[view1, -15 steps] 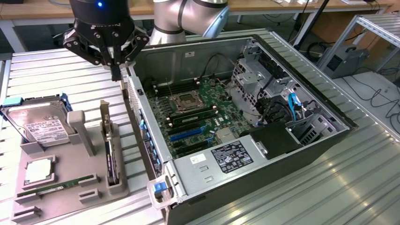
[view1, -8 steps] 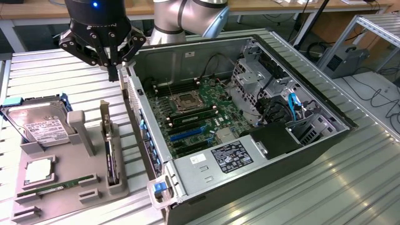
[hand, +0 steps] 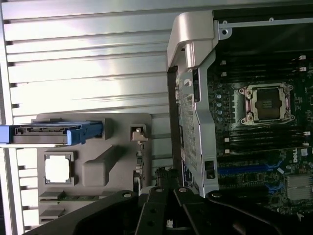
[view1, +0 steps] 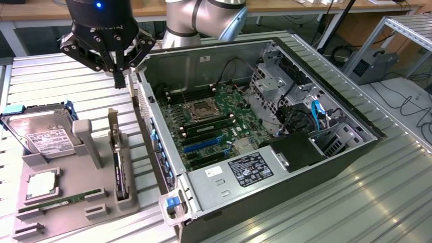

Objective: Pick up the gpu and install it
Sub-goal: 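Reach for the gpu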

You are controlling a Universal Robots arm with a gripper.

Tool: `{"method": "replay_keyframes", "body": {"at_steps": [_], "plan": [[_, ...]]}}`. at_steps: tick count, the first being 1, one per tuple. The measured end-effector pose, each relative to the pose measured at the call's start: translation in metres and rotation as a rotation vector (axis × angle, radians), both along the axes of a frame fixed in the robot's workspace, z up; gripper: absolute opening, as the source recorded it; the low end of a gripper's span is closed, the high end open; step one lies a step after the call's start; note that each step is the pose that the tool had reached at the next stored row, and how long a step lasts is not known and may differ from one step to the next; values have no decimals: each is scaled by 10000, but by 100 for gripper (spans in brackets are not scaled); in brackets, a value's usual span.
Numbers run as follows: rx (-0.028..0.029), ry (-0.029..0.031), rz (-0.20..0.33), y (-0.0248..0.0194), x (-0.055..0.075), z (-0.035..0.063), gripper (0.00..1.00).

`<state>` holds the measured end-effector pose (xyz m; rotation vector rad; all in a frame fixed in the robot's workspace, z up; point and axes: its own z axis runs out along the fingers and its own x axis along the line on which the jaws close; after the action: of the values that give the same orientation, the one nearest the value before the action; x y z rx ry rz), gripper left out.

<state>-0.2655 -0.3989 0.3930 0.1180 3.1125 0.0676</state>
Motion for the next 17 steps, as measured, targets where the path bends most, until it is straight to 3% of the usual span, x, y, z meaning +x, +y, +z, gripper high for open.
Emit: {"method": "replay_keyframes", "body": {"at_steps": [17], "plan": [[-1,0,0,0,-123,0,11]]}}
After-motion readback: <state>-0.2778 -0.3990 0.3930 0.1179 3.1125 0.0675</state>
